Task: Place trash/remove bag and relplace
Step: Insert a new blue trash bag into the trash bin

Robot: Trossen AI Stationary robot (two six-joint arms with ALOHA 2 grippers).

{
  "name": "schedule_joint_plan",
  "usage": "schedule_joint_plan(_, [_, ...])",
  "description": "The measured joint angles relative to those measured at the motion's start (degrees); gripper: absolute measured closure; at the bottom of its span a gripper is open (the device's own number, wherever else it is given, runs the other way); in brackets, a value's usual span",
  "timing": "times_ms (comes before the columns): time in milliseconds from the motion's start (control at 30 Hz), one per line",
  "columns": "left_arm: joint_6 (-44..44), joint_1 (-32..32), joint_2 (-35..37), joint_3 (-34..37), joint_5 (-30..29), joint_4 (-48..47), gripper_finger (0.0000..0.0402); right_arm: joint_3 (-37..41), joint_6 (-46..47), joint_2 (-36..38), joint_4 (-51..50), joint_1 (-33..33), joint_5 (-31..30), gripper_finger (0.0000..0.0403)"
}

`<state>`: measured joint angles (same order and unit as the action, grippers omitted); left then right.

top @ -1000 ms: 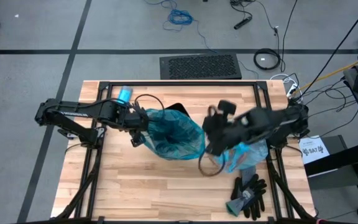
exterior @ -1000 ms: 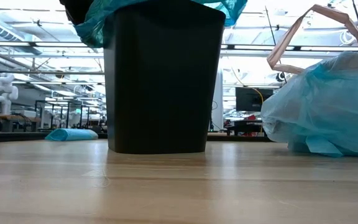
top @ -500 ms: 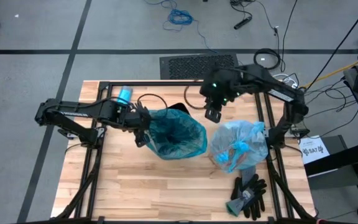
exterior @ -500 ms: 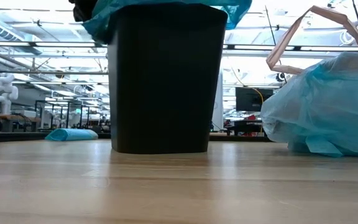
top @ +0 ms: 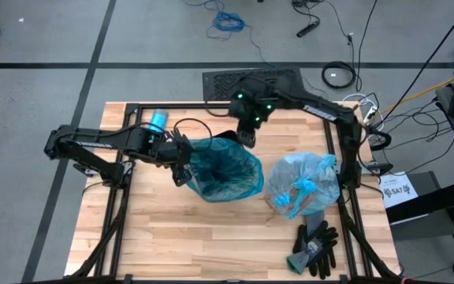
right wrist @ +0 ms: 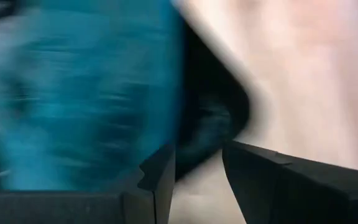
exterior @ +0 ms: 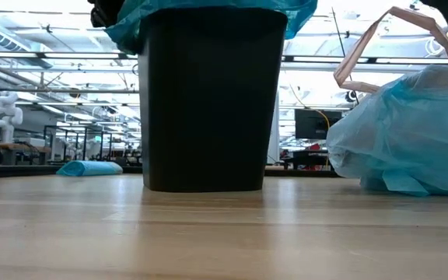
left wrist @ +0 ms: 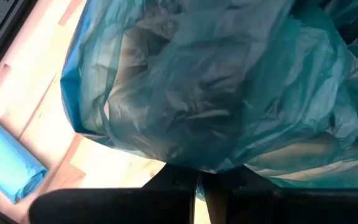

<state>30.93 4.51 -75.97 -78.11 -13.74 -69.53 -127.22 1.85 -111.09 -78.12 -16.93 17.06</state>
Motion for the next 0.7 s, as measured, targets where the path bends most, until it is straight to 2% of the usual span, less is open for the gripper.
schedule_joint_plan(67, [0.2,0.0,0.0,0.0,0.0,0.0,0.0384,0.0,-0.3,-1.1,1.3,0.7,7.6,0.0275])
schedule_joint_plan(133, [0.3,0.0,0.0,0.0,0.0,0.0,0.0384,0.0,-0.4,-2.1,2.1,1.5,11.8,0.0275])
schedule_joint_plan(333, [0.6,0.0,0.0,0.0,0.0,0.0,0.0384,-0.1,0.6,-2.2,3.0,2.8,9.8,0.0275])
schedule_joint_plan(467, [1.3,0.0,0.0,0.0,3.0,-0.1,0.0376,-0.1,3.0,-1.9,3.6,2.8,9.9,0.0275])
schedule_joint_plan(567, [1.3,0.0,0.0,0.0,4.3,-0.7,0.0351,-0.1,4.2,-1.9,3.6,2.8,9.8,0.0275])
schedule_joint_plan(700, [1.1,0.0,0.0,0.0,4.3,-1.4,0.0298,-0.1,5.5,-1.9,3.6,3.2,9.8,0.0275])
